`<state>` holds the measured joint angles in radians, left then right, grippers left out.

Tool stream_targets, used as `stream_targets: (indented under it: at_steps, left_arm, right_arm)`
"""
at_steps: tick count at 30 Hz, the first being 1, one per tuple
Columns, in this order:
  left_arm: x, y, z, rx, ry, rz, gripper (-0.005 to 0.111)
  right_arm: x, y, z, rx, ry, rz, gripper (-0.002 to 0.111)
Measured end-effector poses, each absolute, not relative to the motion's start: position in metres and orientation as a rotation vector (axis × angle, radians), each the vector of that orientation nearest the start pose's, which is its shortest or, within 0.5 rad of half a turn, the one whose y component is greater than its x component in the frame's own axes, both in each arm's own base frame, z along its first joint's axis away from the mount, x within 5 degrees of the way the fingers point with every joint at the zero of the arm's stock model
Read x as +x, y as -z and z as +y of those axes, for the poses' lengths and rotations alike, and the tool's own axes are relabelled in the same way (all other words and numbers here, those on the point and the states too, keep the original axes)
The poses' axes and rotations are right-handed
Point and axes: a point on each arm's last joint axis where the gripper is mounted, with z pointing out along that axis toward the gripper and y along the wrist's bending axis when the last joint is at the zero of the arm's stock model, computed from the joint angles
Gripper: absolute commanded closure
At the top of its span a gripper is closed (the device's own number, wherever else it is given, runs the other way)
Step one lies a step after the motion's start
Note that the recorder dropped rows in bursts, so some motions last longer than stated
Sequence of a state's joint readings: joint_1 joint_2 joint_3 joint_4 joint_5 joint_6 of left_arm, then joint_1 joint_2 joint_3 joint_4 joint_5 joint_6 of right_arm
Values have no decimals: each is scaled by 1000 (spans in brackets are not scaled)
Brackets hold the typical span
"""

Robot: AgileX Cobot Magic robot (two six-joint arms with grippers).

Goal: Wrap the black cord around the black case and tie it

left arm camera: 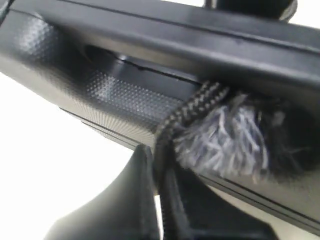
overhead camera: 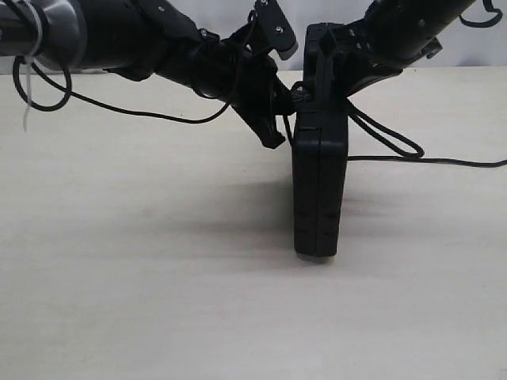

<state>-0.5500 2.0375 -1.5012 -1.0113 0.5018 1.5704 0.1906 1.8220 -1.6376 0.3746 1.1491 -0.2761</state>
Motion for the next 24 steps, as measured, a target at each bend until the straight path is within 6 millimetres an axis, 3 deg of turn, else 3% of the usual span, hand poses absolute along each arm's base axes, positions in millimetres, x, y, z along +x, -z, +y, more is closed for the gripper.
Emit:
stream_targets:
  at_steps: [2,5,9,17,24]
  left_arm:
    - [371,-213,-272,1419,455,1765,107]
    - [371,-214,-272,1420,464,1765,107]
    - [369,-213,-273,1430,491,1767,107]
    - [364,-214,-277,1444,523,1761,107]
    - [364,-214,-277,1443,527,1762,107]
  right_arm:
    - [376,-304,103,-544,-487,2710,100]
    - [375,-303,102,-635,-447,2692,74]
    - [376,-302,96,-717,-321,2689,57]
    - [374,-303,90,-945,-172,2641,57]
    - [372,-301,93,-1031,-211,2583,57]
